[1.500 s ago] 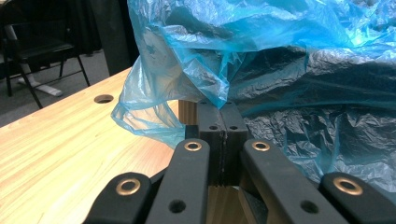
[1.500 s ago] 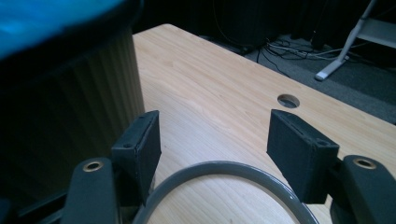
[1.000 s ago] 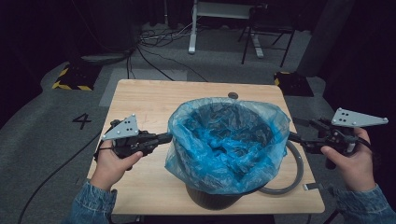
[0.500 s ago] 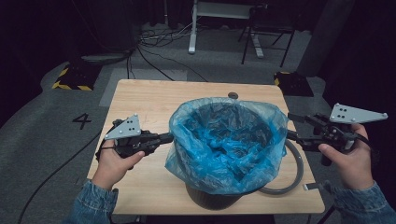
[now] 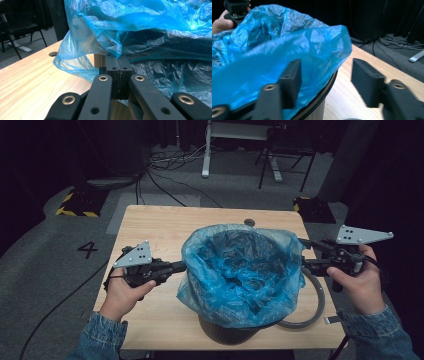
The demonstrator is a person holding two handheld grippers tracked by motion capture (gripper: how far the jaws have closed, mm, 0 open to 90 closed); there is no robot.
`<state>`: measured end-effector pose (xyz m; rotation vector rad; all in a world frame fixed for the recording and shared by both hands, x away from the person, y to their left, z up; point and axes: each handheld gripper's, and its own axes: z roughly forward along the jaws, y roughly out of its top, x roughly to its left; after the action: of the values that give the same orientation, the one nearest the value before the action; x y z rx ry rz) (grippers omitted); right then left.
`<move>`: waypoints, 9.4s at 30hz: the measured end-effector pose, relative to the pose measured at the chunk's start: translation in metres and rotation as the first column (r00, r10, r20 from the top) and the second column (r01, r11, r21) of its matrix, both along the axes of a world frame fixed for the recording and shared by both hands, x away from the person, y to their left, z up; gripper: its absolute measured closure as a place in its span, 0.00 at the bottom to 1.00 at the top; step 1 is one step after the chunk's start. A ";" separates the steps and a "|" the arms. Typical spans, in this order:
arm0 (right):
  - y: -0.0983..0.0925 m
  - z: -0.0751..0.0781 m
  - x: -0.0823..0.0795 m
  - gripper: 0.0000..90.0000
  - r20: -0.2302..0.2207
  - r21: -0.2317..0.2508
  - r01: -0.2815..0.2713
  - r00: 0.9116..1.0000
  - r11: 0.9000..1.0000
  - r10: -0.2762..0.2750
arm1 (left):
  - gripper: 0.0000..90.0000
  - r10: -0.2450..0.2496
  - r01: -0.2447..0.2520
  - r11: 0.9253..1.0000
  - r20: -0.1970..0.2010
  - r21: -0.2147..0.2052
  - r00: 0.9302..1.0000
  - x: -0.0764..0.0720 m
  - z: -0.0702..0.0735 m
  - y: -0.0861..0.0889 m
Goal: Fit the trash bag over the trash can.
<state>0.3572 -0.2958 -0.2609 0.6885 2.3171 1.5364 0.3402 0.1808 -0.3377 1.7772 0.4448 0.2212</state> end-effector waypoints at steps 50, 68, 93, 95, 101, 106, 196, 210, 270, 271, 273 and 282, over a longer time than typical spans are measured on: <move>-0.012 -0.072 -0.037 1.00 -0.147 -0.087 -0.121 0.983 0.989 0.107 | 1.00 -0.125 0.139 0.986 -0.145 0.093 0.982 -0.015 -0.059 -0.013; 0.000 -0.106 -0.030 1.00 -0.205 -0.186 -0.134 0.974 0.973 0.095 | 1.00 -0.144 0.167 0.974 -0.154 0.150 0.978 -0.018 -0.064 -0.022; -0.028 -0.186 -0.004 1.00 -0.319 -0.358 -0.006 0.940 0.934 -0.116 | 1.00 0.010 0.076 0.944 -0.258 0.321 0.966 -0.004 -0.125 -0.016; -0.030 -0.190 -0.005 1.00 -0.333 -0.357 -0.008 0.935 0.934 -0.119 | 1.00 0.013 0.074 0.947 -0.269 0.313 0.963 -0.004 -0.130 -0.015; -0.039 -0.187 -0.010 0.50 -0.290 -0.339 -0.011 0.953 0.941 -0.093 | 0.65 -0.004 0.039 0.988 -0.235 0.147 0.972 -0.017 -0.111 -0.001; -0.053 -0.164 -0.023 0.34 -0.217 -0.303 0.023 0.972 0.953 -0.092 | 0.47 0.006 0.016 0.992 -0.179 0.122 0.984 -0.036 -0.088 0.012; -0.007 -0.117 -0.031 0.98 -0.111 -0.250 -0.058 0.993 0.967 0.031 | 0.42 -0.004 0.006 1.000 -0.069 0.025 0.998 -0.017 -0.032 -0.013; -0.004 -0.107 -0.032 0.98 -0.071 -0.226 -0.080 0.995 0.971 0.065 | 1.00 -0.026 0.034 0.993 -0.070 0.109 0.997 -0.019 -0.032 -0.015; -0.002 -0.157 -0.021 0.62 -0.223 -0.308 -0.112 0.974 0.945 0.043 | 0.71 0.024 0.051 0.951 -0.236 0.306 0.971 -0.002 -0.107 -0.034; -0.004 -0.155 -0.022 0.54 -0.210 -0.304 -0.099 0.977 0.948 0.035 | 0.66 0.036 0.028 0.960 -0.220 0.278 0.975 -0.004 -0.105 -0.029; -0.011 -0.148 -0.025 0.44 -0.193 -0.292 -0.073 0.981 0.954 0.016 | 0.54 0.063 -0.018 0.975 -0.196 0.220 0.979 -0.010 -0.100 -0.020; -0.035 -0.107 -0.036 0.33 -0.117 -0.216 0.019 0.992 0.976 -0.045 | 0.45 0.222 -0.191 0.954 -0.116 0.233 0.968 -0.026 -0.092 0.017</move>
<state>0.3215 -0.3308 -0.3679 0.7774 2.4999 1.2372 0.3144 0.1978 -0.4302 1.9715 0.7346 0.3026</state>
